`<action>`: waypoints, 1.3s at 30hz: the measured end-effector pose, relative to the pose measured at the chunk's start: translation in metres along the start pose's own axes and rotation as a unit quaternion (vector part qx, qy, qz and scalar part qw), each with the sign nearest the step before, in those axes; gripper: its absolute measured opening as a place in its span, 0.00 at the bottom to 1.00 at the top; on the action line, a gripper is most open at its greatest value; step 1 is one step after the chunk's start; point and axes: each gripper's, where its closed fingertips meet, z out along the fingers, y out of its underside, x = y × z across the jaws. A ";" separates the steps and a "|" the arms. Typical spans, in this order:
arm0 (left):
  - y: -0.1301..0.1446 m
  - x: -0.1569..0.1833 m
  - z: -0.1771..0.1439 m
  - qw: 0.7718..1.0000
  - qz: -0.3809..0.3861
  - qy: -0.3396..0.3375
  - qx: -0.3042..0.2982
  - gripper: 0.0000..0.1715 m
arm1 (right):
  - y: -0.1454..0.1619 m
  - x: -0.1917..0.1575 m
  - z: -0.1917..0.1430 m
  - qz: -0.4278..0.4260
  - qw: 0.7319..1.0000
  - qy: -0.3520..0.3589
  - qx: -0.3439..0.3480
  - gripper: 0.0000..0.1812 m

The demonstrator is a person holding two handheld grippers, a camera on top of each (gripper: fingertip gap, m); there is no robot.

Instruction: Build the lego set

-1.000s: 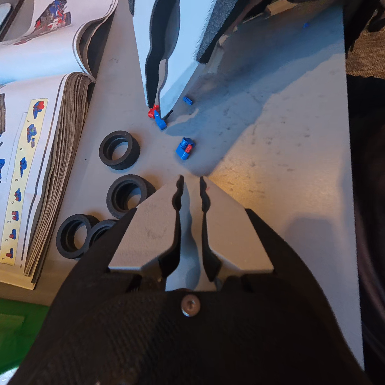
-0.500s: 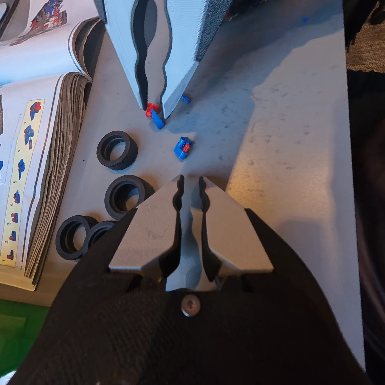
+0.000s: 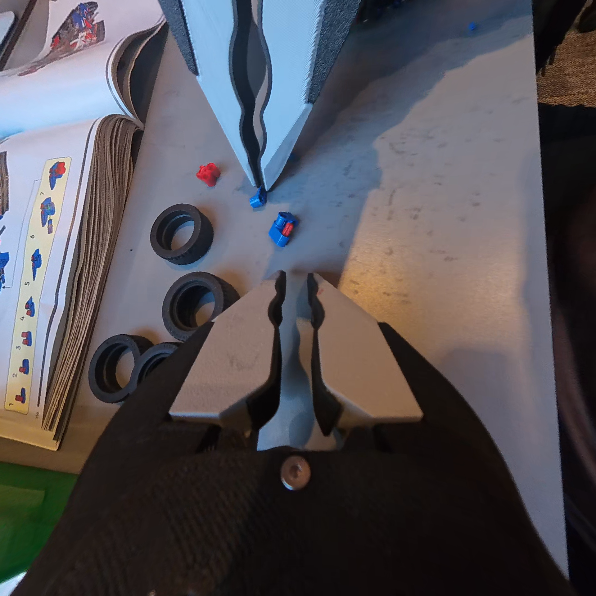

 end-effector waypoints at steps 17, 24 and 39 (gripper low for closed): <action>-0.020 -0.016 -0.015 0.996 -0.018 -0.043 0.082 0.09 | -0.051 -0.049 -0.034 0.270 0.919 -0.163 0.238 0.01; -0.025 -0.012 -0.015 0.994 0.009 -0.047 0.094 0.14 | -0.066 -0.045 -0.039 0.337 0.862 -0.209 0.316 0.00; -0.044 -0.026 -0.033 0.981 0.016 -0.102 0.164 0.20 | -0.077 -0.030 -0.054 0.441 0.750 -0.299 0.393 0.00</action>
